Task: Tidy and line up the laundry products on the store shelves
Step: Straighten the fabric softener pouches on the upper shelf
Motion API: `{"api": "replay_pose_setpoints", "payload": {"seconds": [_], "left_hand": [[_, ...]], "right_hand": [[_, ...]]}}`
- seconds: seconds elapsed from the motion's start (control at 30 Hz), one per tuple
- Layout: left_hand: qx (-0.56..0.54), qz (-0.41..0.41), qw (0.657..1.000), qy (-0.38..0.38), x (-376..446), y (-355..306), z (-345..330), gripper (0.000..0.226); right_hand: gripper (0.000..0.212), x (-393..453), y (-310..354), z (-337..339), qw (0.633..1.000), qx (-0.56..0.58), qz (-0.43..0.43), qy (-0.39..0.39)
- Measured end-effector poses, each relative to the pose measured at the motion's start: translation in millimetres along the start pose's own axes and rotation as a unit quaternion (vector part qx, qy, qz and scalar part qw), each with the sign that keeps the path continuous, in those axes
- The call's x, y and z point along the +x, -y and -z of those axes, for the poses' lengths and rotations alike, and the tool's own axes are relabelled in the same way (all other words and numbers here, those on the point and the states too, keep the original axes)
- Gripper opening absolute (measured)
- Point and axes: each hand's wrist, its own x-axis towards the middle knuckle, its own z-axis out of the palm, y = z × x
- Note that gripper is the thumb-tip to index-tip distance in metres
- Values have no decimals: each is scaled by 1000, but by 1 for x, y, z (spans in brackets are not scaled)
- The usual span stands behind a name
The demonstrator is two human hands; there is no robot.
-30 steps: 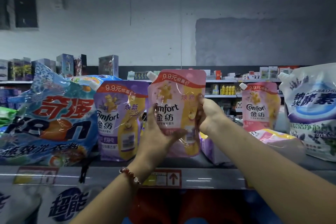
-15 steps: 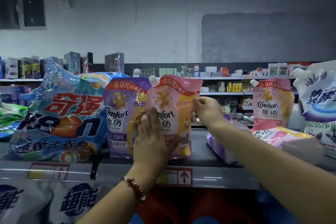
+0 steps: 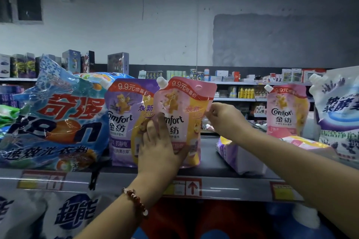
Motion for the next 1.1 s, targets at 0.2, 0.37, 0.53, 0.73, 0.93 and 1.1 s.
{"api": "replay_pose_setpoints", "payload": {"seconds": [0.2,0.37,0.53,0.73,0.93,1.1], "left_hand": [[25,-8,999,23,-11,-13,15,103],[-22,-150,988,-40,-24,-42,22,80],[-86,-202,975,42,-12,-81,7,75],[-104,-145,970,165,6,-116,-29,75],[-154,-99,964,193,18,-130,-56,69],[-204,-85,961,166,15,-124,-64,42]], "right_hand": [[48,-8,-7,18,977,-184,44,99],[55,-16,-28,37,945,-277,100,141],[56,-14,-55,62,945,-243,74,208],[68,-1,-82,79,955,-154,6,254],[72,23,-106,67,947,-82,-74,302],[56,39,-102,41,933,40,-133,331]]}}
